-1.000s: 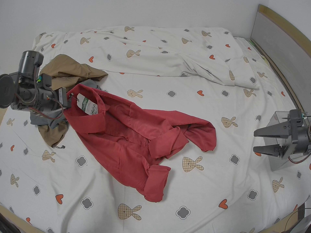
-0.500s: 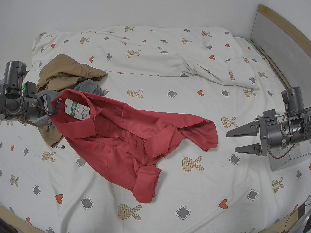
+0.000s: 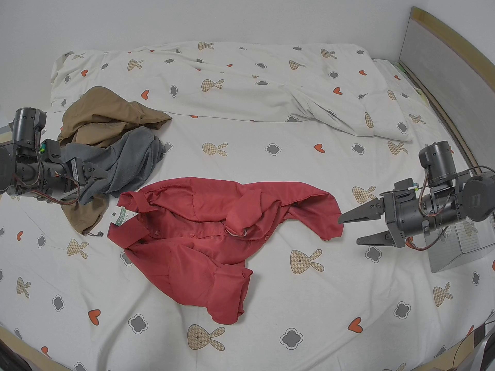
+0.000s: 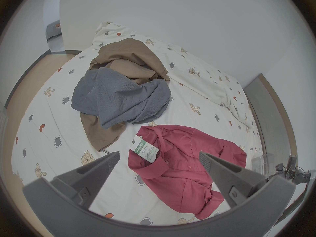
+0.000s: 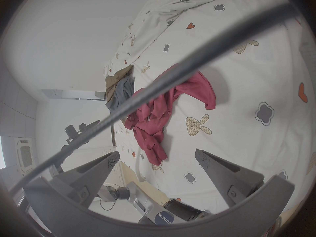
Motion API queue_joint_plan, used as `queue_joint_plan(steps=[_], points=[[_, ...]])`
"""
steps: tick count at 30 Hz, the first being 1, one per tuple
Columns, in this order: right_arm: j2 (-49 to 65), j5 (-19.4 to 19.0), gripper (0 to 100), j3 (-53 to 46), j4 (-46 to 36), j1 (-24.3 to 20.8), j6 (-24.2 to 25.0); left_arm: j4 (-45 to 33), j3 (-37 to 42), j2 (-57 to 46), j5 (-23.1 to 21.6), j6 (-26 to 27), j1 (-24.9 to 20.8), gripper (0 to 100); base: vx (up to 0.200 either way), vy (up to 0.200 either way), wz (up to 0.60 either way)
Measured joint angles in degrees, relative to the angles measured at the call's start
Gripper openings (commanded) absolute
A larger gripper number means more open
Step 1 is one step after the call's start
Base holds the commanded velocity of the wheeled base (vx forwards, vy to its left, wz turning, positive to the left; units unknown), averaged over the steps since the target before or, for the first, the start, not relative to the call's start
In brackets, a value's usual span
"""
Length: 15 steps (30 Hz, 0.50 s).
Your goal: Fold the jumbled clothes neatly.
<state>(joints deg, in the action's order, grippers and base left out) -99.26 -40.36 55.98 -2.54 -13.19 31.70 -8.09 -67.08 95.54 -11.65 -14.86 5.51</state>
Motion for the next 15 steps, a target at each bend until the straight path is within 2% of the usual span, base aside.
queue_joint_plan(steps=[3, 5, 9, 12, 15], points=[[-2.6, 0.8, 100, 2.3, 0.0, -0.8, -0.3, 0.9, 0.7, -0.5, -1.1, 0.0, 0.1, 100, 0.000, 0.000, 0.00], [-4.2, 1.0, 100, 3.7, 0.0, -1.5, -0.3, 1.3, 1.5, -1.4, -3.3, 0.0, -0.1, 100, 0.000, 0.000, 0.00], [-7.4, 2.3, 100, 6.8, 0.1, -2.7, -0.4, 1.6, 3.4, -3.8, -14.1, 0.4, -0.3, 100, 0.000, 0.000, 0.00], [-10.7, 6.4, 100, 9.7, 1.1, -3.0, -0.6, 1.8, 4.9, -5.4, -20.5, 1.3, -0.5, 100, 0.000, 0.000, 0.00], [-14.0, 11.7, 100, 12.0, 3.5, -2.8, -1.8, 1.9, 6.1, -6.7, -22.5, 2.2, -0.7, 100, 0.000, 0.000, 0.00]])
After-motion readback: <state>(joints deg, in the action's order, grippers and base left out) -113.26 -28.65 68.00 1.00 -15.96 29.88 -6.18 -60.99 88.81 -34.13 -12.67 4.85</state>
